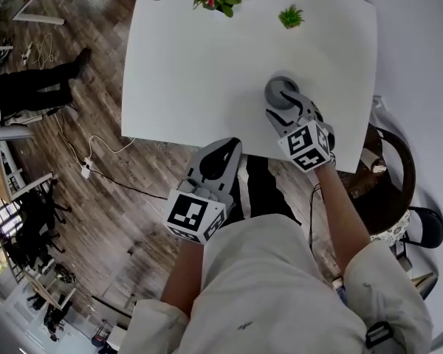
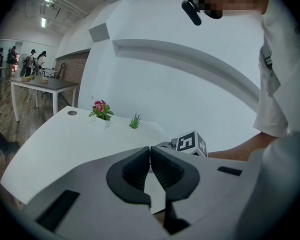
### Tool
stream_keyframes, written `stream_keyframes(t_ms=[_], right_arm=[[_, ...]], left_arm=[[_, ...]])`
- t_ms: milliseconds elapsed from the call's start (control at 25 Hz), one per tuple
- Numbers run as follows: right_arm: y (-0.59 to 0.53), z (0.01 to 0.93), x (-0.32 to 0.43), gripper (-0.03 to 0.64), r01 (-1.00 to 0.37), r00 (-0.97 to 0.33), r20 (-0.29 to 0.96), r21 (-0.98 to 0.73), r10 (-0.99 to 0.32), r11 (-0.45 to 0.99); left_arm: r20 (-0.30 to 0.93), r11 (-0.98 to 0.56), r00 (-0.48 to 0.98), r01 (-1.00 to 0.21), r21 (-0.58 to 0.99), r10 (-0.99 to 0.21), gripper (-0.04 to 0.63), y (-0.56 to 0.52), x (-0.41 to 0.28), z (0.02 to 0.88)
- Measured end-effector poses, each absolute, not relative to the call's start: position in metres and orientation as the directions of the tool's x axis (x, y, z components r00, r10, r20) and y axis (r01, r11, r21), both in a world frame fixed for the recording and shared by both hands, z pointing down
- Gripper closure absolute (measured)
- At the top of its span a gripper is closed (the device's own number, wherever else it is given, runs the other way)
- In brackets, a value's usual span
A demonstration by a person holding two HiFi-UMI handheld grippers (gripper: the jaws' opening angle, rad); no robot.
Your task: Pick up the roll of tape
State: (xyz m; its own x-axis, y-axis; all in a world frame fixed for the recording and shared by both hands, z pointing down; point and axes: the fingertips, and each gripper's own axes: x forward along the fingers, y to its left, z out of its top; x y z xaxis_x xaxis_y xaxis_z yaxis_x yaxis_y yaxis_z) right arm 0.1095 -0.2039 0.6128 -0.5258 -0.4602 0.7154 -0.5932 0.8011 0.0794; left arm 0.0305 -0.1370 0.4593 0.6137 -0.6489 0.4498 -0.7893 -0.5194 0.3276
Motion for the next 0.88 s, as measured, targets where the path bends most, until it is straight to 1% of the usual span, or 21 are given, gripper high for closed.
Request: stream_keyframes(t_ms=[400, 600, 880], right_arm=[[-0.21, 0.627, 0.109, 0.396, -0.562, -0.502, 0.743, 0.108, -0.442, 0.82], [-0.21, 0.629, 0.11, 0.413, -0.531, -0.483, 0.753, 0.154, -0.447, 0.833], [-0.209, 0.632, 0.11, 0.417, -0.497, -0.465, 0.762, 0.196, -0.451, 0.845]], left_arm=[[0.457, -0.497, 0.594, -0.804, 0.326, -0.662, 0.572, -0.139, 0.022, 0.461], [0.462, -0.49, 0.587, -0.809, 0.324, -0.664, 0.572, -0.138, 0.02, 0.462], [0.459, -0.485, 0.582, -0.813, 0.321, -0.672, 0.572, -0.14, 0.02, 0.463]])
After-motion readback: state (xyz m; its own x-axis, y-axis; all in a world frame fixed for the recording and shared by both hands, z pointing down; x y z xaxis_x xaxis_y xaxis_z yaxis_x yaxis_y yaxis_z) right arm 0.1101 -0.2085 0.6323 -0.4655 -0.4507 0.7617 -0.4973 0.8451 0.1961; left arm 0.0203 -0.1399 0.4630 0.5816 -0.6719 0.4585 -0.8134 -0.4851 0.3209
